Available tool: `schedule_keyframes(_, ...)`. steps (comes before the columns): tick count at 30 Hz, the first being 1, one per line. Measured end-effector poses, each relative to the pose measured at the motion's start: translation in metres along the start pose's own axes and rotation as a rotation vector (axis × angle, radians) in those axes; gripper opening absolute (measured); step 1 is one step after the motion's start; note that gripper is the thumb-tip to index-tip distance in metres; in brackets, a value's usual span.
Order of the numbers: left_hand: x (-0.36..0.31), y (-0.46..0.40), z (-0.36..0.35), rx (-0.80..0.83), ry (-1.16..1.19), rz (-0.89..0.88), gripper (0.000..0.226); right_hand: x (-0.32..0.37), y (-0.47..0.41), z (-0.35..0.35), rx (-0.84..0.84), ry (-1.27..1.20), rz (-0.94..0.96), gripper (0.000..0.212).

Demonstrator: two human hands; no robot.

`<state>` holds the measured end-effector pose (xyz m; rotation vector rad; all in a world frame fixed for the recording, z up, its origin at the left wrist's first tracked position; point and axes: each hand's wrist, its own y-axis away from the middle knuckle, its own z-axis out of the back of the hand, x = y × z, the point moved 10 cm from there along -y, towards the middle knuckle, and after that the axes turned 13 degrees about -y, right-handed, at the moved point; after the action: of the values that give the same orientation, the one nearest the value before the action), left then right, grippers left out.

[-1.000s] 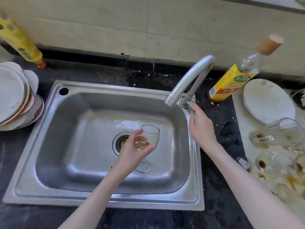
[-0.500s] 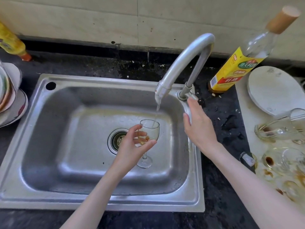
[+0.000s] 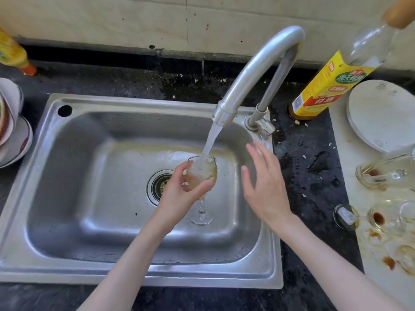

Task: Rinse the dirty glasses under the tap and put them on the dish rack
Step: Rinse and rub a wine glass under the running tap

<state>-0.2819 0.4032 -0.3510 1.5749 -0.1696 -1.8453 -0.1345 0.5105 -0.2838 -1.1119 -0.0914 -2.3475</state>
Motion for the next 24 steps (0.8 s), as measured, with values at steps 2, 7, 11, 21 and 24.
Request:
schedule_keyframes(2, 0.005, 0.001, -0.007, 0.048, 0.108, 0.083, 0.046, 0.004, 0.011, -0.006, -0.012, -0.085, -0.051, 0.039)
schedule_keyframes(7, 0.037, 0.006, -0.028, 0.181, 0.431, 0.412, 0.021, -0.023, 0.032, -0.069, 0.380, -0.312, -0.547, 0.025)
schedule_keyframes(11, 0.051, 0.004, -0.032, 0.162, 0.492, 0.524, 0.020, -0.022, 0.043, -0.093, 0.528, -0.302, -0.619, 0.032)
schedule_keyframes(21, 0.034, -0.003, -0.017, -0.020, 0.205, 0.269, 0.037, -0.013, 0.040, -0.113, 0.474, -0.608, -0.817, 0.042)
schedule_keyframes(24, 0.019, -0.012, -0.014, 0.026, 0.159, 0.154, 0.031, -0.014, 0.045, -0.119, 0.439, -0.977, -1.047, 0.056)
